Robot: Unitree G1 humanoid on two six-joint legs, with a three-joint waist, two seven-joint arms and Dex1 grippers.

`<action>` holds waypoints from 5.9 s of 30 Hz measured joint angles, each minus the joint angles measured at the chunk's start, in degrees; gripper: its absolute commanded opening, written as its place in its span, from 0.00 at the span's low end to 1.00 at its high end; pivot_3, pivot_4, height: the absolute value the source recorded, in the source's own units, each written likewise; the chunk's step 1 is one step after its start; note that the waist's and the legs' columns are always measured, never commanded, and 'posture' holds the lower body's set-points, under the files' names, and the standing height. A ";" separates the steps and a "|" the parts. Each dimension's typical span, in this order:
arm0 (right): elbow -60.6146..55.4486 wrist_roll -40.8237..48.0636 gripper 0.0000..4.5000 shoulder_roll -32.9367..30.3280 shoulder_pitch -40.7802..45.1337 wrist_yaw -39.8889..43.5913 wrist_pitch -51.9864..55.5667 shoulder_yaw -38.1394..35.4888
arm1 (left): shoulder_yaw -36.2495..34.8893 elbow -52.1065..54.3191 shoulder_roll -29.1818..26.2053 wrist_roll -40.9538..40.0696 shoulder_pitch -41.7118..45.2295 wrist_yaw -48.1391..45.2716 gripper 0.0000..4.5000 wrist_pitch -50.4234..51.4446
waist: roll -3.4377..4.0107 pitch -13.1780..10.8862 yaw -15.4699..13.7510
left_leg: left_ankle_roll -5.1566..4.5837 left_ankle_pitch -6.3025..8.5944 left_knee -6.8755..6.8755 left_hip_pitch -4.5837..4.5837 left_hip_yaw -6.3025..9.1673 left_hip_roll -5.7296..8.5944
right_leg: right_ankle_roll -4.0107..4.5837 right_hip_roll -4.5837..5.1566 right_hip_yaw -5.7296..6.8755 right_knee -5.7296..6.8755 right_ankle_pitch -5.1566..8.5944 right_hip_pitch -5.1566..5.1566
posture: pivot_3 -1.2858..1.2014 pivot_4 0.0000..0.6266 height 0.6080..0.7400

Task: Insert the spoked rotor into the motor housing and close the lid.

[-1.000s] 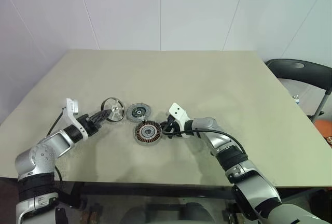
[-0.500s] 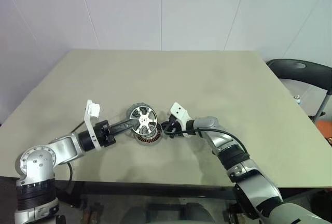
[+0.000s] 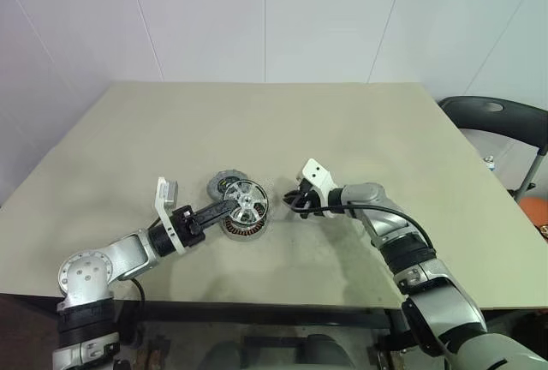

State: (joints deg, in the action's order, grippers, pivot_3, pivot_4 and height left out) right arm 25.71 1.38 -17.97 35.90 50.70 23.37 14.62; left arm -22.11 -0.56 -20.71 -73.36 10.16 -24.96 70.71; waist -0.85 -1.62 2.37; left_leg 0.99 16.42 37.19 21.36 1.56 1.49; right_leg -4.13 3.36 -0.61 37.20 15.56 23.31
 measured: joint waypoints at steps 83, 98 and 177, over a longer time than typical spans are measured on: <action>-9.43 3.52 0.07 0.30 -0.82 6.90 4.68 2.58 | 1.40 7.30 -12.91 15.85 -3.71 -13.67 0.53 -6.80 | 0.09 -0.03 -1.29 | -0.03 0.03 -0.12 0.07 0.00 -0.01 | 0.05 0.06 0.00 -0.14 0.00 0.07 | 0.52 0.00 1.00; -3.19 3.41 0.04 5.78 5.71 8.20 -1.47 5.36 | 8.04 7.00 -19.02 25.40 -4.19 -22.83 0.54 -17.70 | 0.40 -0.22 -1.31 | -0.04 0.03 -0.12 0.09 -0.03 0.00 | 0.05 0.06 -0.01 -0.13 0.00 0.10 | 0.52 0.00 1.00; -3.60 -4.31 0.01 -2.38 14.57 12.16 -24.39 7.81 | 7.94 6.29 -17.43 25.57 -4.18 -22.50 0.54 -17.63 | 0.47 -0.26 -1.29 | -0.02 0.01 -0.08 0.05 -0.02 0.00 | 0.01 0.00 0.00 -0.04 -0.02 0.11 | 0.52 0.00 1.00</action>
State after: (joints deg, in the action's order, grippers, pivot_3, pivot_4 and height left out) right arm 22.11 -2.93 -20.36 50.47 62.87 -1.02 22.43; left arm -14.17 5.73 -38.14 -47.79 5.98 -47.46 53.08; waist -0.37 -1.88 1.08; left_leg 0.97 16.43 37.10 21.41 1.54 1.50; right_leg -4.12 3.35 -0.60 37.16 15.54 23.41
